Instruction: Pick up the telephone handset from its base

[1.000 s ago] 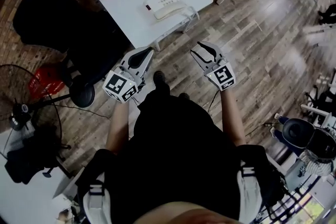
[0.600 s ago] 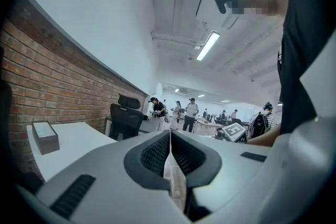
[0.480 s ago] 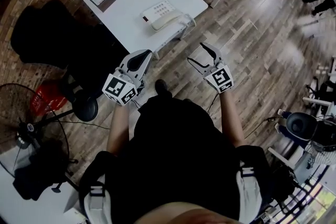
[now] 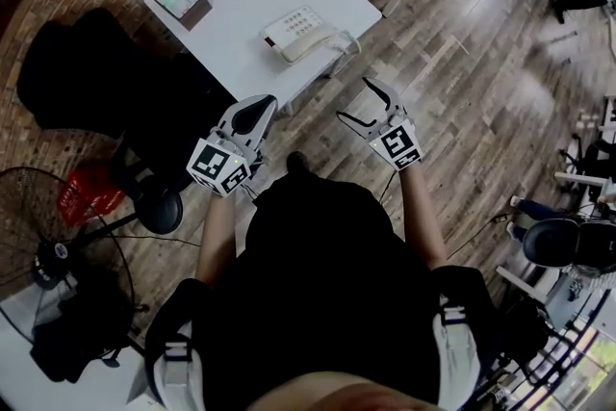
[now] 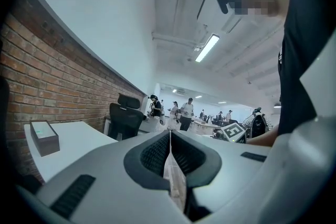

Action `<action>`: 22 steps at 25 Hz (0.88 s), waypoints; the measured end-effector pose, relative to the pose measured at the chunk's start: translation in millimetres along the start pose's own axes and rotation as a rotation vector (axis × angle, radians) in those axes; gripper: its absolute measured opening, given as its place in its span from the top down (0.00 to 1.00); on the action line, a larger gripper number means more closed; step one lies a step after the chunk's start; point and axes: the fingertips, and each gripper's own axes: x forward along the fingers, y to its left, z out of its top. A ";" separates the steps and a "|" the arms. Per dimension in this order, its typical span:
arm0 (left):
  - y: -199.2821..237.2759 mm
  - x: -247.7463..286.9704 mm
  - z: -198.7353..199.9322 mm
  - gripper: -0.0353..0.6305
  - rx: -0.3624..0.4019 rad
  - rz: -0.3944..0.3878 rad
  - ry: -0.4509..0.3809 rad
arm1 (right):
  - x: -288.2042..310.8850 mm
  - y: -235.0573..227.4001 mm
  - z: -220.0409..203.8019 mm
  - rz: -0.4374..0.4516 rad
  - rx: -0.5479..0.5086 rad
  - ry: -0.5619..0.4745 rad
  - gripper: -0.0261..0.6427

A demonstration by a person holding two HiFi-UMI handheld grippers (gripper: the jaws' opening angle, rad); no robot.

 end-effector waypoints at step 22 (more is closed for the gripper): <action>50.6 -19.0 -3.7 0.91 -0.020 0.013 0.022 | 55.2 6.7 -0.9 0.010 0.051 0.032 0.36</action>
